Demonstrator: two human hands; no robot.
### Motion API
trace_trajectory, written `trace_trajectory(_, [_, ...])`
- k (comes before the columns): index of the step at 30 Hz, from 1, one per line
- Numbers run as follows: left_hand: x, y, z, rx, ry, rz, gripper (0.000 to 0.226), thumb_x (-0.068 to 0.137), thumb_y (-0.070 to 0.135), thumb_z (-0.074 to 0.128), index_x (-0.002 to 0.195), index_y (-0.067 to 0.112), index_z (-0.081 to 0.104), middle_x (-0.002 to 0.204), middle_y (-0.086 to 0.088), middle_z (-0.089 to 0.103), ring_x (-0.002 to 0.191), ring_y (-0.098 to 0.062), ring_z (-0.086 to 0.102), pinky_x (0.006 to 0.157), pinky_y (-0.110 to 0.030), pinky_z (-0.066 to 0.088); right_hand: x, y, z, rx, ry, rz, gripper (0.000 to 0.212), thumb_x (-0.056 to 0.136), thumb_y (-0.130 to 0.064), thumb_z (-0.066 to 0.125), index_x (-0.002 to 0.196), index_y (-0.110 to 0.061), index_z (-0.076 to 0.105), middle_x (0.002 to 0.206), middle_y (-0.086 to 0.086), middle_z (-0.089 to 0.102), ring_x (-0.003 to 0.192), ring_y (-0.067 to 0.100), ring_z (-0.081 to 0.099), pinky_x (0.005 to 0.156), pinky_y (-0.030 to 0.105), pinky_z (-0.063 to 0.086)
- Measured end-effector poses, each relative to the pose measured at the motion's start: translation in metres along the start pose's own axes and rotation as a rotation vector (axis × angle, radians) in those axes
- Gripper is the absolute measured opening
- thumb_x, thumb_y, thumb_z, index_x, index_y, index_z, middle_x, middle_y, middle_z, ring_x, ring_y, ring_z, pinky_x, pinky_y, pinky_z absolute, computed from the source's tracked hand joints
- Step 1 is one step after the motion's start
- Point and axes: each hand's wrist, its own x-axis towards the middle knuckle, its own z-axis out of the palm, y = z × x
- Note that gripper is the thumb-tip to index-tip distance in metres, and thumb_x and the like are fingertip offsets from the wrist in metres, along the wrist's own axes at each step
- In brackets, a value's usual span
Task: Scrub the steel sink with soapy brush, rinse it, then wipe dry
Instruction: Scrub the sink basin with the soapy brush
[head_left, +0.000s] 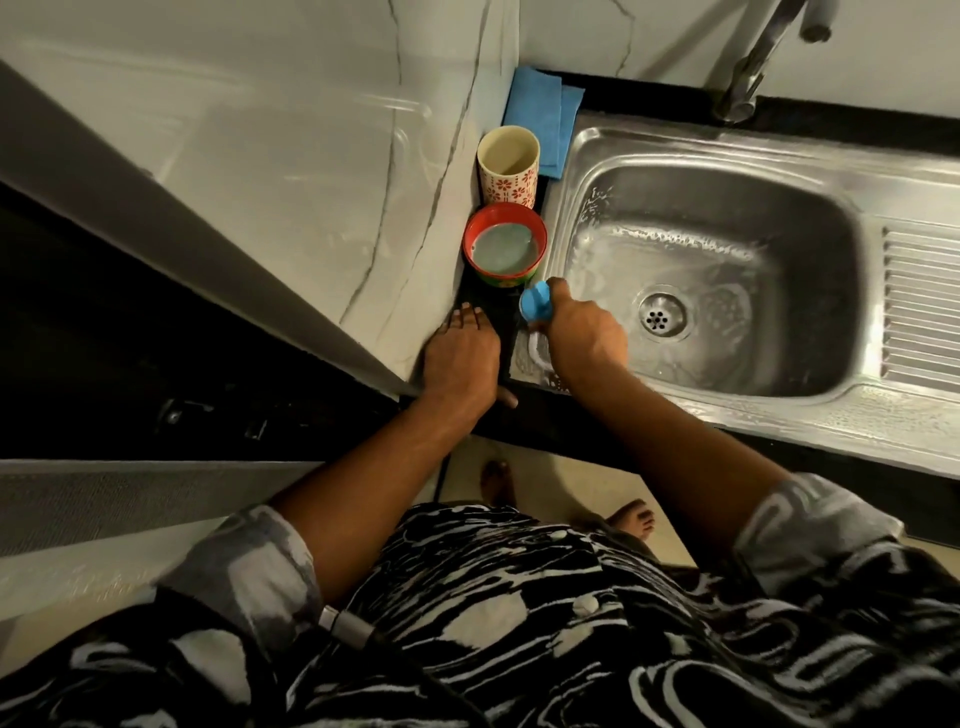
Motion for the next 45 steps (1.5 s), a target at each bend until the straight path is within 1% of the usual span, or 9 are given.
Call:
trace_trajectory(4, [0.000,0.000,-0.001,0.003,0.011,0.001,0.155,0.050,0.071,0.093,0.164,-0.003,0.019,0.170,-0.024,0.027,0.156,-0.034,0.034,0.123,-0.042,0.039,-0.001,0.005,0.001,0.056,-0.026,0.041,0.049,0.101,-0.031,0.058,0.143,-0.029,0.033,0.098,0.013,0.070,0.085,0.035,0.069,0.063,0.040,0.047])
trace_trajectory(8, [0.002,-0.001,0.003,0.010,0.033,-0.002,0.151,0.051,0.066,0.097,0.164,-0.002,0.022,0.169,-0.024,0.030,0.154,-0.034,0.036,0.121,-0.041,0.038,-0.057,0.017,0.002,-0.004,-0.129,-0.107,0.056,0.101,-0.041,0.056,0.148,-0.033,0.028,0.095,0.012,0.069,0.082,0.034,0.068,0.065,0.041,0.051])
trace_trajectory(13, [0.002,-0.001,0.003,-0.012,0.015,-0.003,0.152,0.052,0.064,0.097,0.164,-0.002,0.019,0.170,-0.023,0.027,0.156,-0.034,0.034,0.124,-0.041,0.036,-0.039,0.003,-0.004,-0.045,-0.075,-0.097,0.046,0.102,-0.027,0.053,0.143,-0.027,0.032,0.093,0.014,0.068,0.072,0.030,0.060,0.060,0.040,0.045])
trace_trajectory(17, [0.001,0.002,-0.001,-0.009,-0.007,-0.015,0.155,0.050,0.069,0.095,0.164,-0.002,0.017,0.170,-0.023,0.026,0.156,-0.034,0.033,0.122,-0.041,0.036,-0.004,-0.002,-0.009,-0.012,-0.034,0.007,0.049,0.100,-0.021,0.058,0.142,-0.025,0.032,0.094,0.013,0.069,0.077,0.032,0.063,0.060,0.040,0.045])
trace_trajectory(24, [0.004,0.001,0.006,-0.012,0.026,-0.029,0.151,0.053,0.061,0.099,0.164,-0.003,0.019,0.170,-0.025,0.025,0.157,-0.034,0.032,0.126,-0.040,0.032,-0.066,0.032,-0.011,-0.026,-0.202,-0.158,0.058,0.102,-0.043,0.055,0.151,-0.034,0.026,0.103,0.014,0.069,0.089,0.034,0.068,0.070,0.043,0.052])
trace_trajectory(32, [0.003,0.006,-0.004,-0.041,-0.026,-0.051,0.156,0.051,0.064,0.098,0.165,0.000,0.014,0.172,-0.021,0.022,0.158,-0.033,0.028,0.124,-0.042,0.033,-0.019,-0.009,-0.019,-0.065,-0.094,-0.089,0.045,0.102,-0.021,0.051,0.144,-0.021,0.037,0.103,0.015,0.069,0.091,0.037,0.068,0.065,0.040,0.045])
trace_trajectory(39, [0.007,0.003,0.011,0.007,0.106,-0.074,0.136,0.063,0.050,0.100,0.163,-0.003,0.025,0.168,-0.023,0.033,0.153,-0.031,0.040,0.119,-0.039,0.041,-0.062,0.029,-0.005,-0.071,-0.175,-0.225,0.058,0.102,-0.040,0.053,0.152,-0.035,0.024,0.104,0.016,0.069,0.092,0.039,0.068,0.070,0.043,0.049])
trace_trajectory(42, [0.002,0.005,0.000,-0.017,0.026,-0.065,0.155,0.047,0.059,0.101,0.163,-0.004,0.021,0.169,-0.024,0.029,0.154,-0.033,0.037,0.121,-0.040,0.039,-0.045,0.033,-0.004,0.003,-0.112,-0.165,0.051,0.101,-0.041,0.055,0.145,-0.031,0.032,0.101,0.015,0.069,0.087,0.038,0.068,0.067,0.041,0.047])
trace_trajectory(45, [0.001,0.007,-0.005,-0.047,-0.019,-0.058,0.160,0.045,0.061,0.100,0.164,-0.003,0.016,0.171,-0.023,0.024,0.156,-0.034,0.032,0.122,-0.040,0.036,-0.018,0.018,-0.003,0.012,-0.046,-0.115,0.045,0.101,-0.035,0.058,0.138,-0.028,0.035,0.096,0.015,0.069,0.081,0.037,0.066,0.063,0.040,0.045])
